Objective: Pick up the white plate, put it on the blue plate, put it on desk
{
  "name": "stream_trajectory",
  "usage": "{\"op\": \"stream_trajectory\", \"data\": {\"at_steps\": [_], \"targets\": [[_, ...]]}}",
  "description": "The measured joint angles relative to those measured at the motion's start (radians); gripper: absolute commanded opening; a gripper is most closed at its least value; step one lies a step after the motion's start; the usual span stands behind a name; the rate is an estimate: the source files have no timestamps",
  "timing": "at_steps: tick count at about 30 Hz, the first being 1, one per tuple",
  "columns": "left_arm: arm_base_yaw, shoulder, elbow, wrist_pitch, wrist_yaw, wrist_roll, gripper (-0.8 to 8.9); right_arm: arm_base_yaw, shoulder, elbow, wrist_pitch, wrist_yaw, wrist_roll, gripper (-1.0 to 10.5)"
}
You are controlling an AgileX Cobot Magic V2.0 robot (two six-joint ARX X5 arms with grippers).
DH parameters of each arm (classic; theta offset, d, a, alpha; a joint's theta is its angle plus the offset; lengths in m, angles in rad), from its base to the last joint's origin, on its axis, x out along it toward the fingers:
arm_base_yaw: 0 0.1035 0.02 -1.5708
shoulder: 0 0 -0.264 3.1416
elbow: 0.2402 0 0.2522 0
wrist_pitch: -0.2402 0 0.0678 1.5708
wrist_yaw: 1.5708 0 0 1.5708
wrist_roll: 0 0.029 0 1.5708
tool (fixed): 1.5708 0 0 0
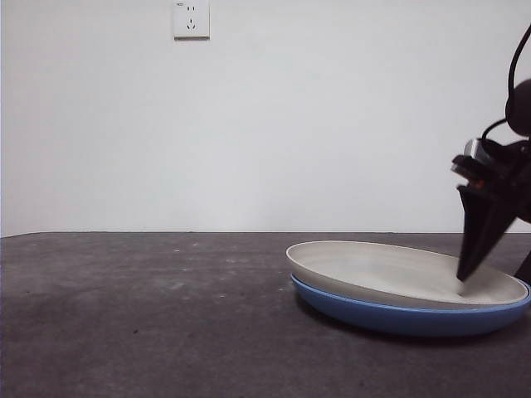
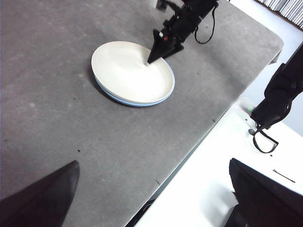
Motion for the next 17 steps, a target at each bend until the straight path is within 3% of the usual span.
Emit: {"op": "stream_trajectory", "data": {"at_steps": [5,17], "targets": [[0.000,0.000,0.000,0.000,0.000,0.000,5.01,0.000,0.003,0.000,-0.002,0.003,-0.002,0.2],[0.000,0.000,0.000,0.000,0.000,0.000,5.01,-0.009,-0.011,0.047,-0.063,0.003,-0.003,0.1]]}}
